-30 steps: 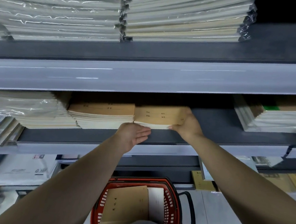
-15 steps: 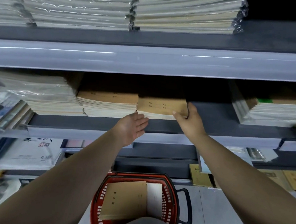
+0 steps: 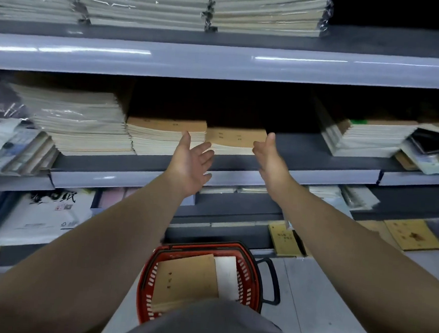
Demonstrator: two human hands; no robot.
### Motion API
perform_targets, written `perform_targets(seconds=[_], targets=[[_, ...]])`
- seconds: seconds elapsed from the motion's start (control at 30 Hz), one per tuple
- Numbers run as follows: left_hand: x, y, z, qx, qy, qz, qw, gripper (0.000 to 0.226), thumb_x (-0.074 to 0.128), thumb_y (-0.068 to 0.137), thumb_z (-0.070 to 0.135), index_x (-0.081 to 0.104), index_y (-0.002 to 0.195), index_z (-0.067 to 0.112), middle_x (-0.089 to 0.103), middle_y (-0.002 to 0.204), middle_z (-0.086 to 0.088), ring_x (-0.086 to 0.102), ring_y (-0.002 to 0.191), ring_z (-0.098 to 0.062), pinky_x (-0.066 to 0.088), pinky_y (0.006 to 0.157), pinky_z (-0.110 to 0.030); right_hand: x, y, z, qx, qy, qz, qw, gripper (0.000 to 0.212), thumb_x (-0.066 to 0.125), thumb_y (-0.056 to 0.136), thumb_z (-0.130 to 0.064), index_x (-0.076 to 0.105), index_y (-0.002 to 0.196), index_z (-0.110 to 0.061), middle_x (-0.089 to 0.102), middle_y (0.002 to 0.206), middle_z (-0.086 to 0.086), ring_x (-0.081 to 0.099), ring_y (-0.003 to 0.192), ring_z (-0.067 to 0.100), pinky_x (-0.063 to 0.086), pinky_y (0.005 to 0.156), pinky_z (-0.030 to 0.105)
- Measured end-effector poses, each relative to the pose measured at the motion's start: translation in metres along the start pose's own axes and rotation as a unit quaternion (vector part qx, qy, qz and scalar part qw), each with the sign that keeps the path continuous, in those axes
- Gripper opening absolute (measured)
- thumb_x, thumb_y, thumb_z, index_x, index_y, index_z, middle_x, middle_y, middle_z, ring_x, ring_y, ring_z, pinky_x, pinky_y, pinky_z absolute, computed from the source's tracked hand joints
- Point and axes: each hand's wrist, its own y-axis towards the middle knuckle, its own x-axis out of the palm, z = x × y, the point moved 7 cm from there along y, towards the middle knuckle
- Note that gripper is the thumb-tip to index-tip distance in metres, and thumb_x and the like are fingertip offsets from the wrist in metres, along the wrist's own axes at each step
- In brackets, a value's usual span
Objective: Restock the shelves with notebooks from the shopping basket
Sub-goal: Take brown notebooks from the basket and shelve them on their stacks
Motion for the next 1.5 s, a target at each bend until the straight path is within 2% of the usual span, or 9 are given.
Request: perform_targets(seconds=[0.07, 0.17, 0.27, 0.5, 0.6, 0.73, 1.03, 1.23, 1.5], targets=[[-0.006, -0.014, -0.001, 0.0, 0.004, -0.009, 1.0, 0.083, 0.014, 0.092, 0.073, 0.037, 0.148, 0.017, 0.029, 0.157, -0.006, 0.02, 0.148, -0.019, 0.01, 0.118, -0.049, 0.01, -0.017, 0.006, 0.015, 0.003, -0.004, 1.0, 0.076, 0.01, 0.093, -0.07, 0.038, 0.147, -0.024, 0.034, 0.155, -0.001, 0.026, 0.145, 0.021, 0.013, 0.12, 0.047], [-0.021, -0.034, -0.004, -0.001, 0.01, -0.016, 1.0, 0.084, 0.011, 0.092, 0.073, 0.031, 0.151, 0.017, 0.025, 0.159, -0.007, 0.018, 0.148, -0.019, 0.008, 0.118, -0.05, 0.032, -0.044, 0.016, 0.024, 0.031, -0.022, 0.999, 0.082, 0.009, 0.091, -0.072, 0.029, 0.151, -0.02, 0.026, 0.158, 0.0, 0.022, 0.146, 0.017, 0.013, 0.119, 0.041], [-0.035, -0.054, -0.014, -0.014, 0.011, -0.026, 0.999, 0.085, 0.01, 0.092, 0.074, 0.022, 0.154, 0.017, 0.02, 0.16, -0.005, 0.013, 0.149, -0.02, 0.006, 0.119, -0.049, 0.053, -0.07, 0.026, 0.034, 0.053, -0.029, 0.998, 0.082, 0.008, 0.092, -0.07, 0.022, 0.153, -0.018, 0.021, 0.16, 0.002, 0.015, 0.148, 0.017, 0.009, 0.121, 0.042], [-0.07, -0.098, -0.032, -0.032, 0.015, -0.036, 0.999, 0.084, 0.012, 0.092, 0.073, 0.024, 0.154, 0.018, 0.019, 0.161, -0.006, 0.012, 0.149, -0.018, 0.007, 0.119, -0.048, 0.082, -0.117, 0.046, 0.058, 0.066, -0.016, 0.996, 0.081, 0.008, 0.092, -0.071, 0.024, 0.152, -0.019, 0.023, 0.159, 0.003, 0.017, 0.148, 0.022, 0.011, 0.118, 0.041], [-0.085, -0.109, -0.039, -0.035, 0.022, -0.031, 0.999, 0.084, 0.011, 0.092, 0.073, 0.021, 0.154, 0.017, 0.019, 0.161, -0.005, 0.014, 0.149, -0.018, 0.006, 0.118, -0.049, 0.099, -0.134, 0.061, 0.086, 0.138, -0.035, 0.986, 0.079, 0.005, 0.094, -0.068, 0.022, 0.153, -0.018, 0.02, 0.16, 0.004, 0.016, 0.148, 0.023, 0.018, 0.113, 0.038], [-0.106, -0.118, -0.052, -0.045, 0.022, -0.014, 0.999, 0.083, 0.013, 0.093, 0.073, 0.022, 0.154, 0.017, 0.019, 0.161, -0.004, 0.012, 0.149, -0.02, 0.006, 0.119, -0.048, 0.104, -0.148, 0.086, 0.109, 0.075, -0.022, 0.991, 0.083, 0.007, 0.091, -0.071, 0.019, 0.154, -0.018, 0.019, 0.16, 0.003, 0.014, 0.148, 0.024, 0.008, 0.12, 0.04], [-0.133, -0.124, -0.094, -0.068, 0.013, 0.049, 0.996, 0.084, 0.015, 0.092, 0.074, 0.019, 0.155, 0.019, 0.015, 0.161, -0.006, 0.012, 0.149, -0.022, 0.006, 0.119, -0.047, 0.091, -0.152, 0.132, 0.148, 0.031, -0.017, 0.988, 0.086, 0.014, 0.09, -0.074, 0.027, 0.152, -0.015, 0.033, 0.155, 0.006, 0.028, 0.144, 0.022, 0.016, 0.12, 0.044], [-0.147, -0.118, -0.12, -0.07, 0.006, 0.102, 0.992, 0.083, 0.018, 0.092, 0.073, 0.017, 0.155, 0.019, 0.018, 0.161, -0.005, 0.015, 0.149, -0.023, 0.007, 0.119, -0.046, 0.087, -0.152, 0.149, 0.172, 0.018, -0.052, 0.984, 0.084, 0.011, 0.092, -0.071, 0.023, 0.153, -0.015, 0.032, 0.156, 0.007, 0.023, 0.146, 0.026, 0.012, 0.12, 0.045], [-0.157, -0.091, -0.165, -0.087, -0.013, 0.117, 0.989, 0.086, 0.026, 0.09, 0.074, 0.014, 0.156, 0.021, 0.021, 0.16, -0.005, 0.016, 0.148, -0.023, 0.007, 0.12, -0.049, 0.084, -0.129, 0.201, 0.181, -0.018, -0.056, 0.982, 0.083, 0.016, 0.092, -0.071, 0.032, 0.15, -0.014, 0.041, 0.15, 0.01, 0.033, 0.141, 0.025, 0.018, 0.119, 0.046]])
